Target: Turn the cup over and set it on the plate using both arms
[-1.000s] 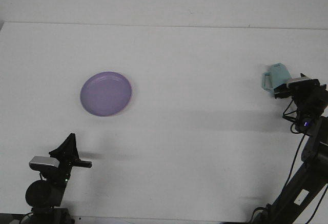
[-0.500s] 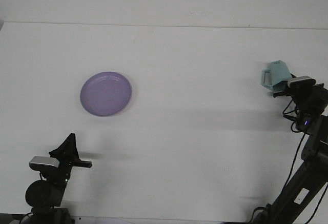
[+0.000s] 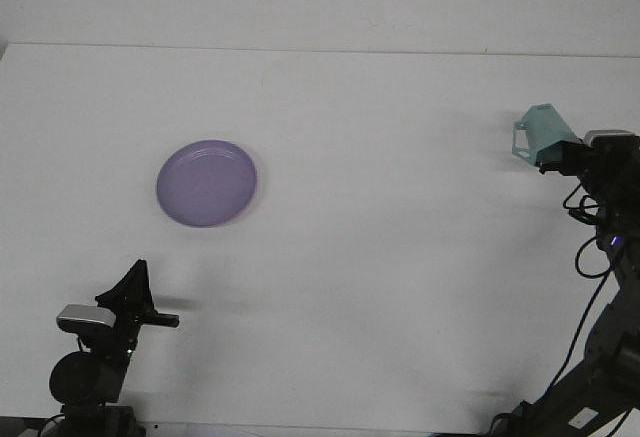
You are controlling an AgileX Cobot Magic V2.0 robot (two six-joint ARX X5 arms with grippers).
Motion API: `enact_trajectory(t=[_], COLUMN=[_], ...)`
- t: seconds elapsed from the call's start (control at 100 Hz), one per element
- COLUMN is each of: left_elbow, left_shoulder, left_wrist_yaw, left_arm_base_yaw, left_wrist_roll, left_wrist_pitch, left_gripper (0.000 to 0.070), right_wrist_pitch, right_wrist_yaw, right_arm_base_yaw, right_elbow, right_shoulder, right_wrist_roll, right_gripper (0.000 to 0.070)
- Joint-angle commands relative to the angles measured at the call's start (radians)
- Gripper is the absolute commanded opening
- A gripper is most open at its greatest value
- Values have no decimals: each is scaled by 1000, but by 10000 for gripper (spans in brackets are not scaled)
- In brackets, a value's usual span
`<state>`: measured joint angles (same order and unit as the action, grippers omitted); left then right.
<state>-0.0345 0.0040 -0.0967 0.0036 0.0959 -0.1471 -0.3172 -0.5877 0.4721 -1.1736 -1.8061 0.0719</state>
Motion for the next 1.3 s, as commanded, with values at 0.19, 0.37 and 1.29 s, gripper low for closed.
enact_trajectory(t=[0.19, 0.37, 1.29], left_elbow=[19, 19, 19], left_shoulder=[-1, -1, -1], left_wrist_yaw=[-5, -5, -5], left_arm_base_yaw=[1, 1, 1], left_wrist_roll=[4, 25, 26], left_wrist_pitch=[-12, -11, -11], left_gripper=[13, 13, 13], right_wrist_pitch=[338, 586, 1402], right_wrist_yaw=[27, 111, 417], right_arm_base_yaw=[-110, -229, -925], right_elbow=[-19, -19, -25], right_shoulder=[293, 509, 407], right_wrist_roll=[-48, -47, -69], right_gripper=[0, 0, 0])
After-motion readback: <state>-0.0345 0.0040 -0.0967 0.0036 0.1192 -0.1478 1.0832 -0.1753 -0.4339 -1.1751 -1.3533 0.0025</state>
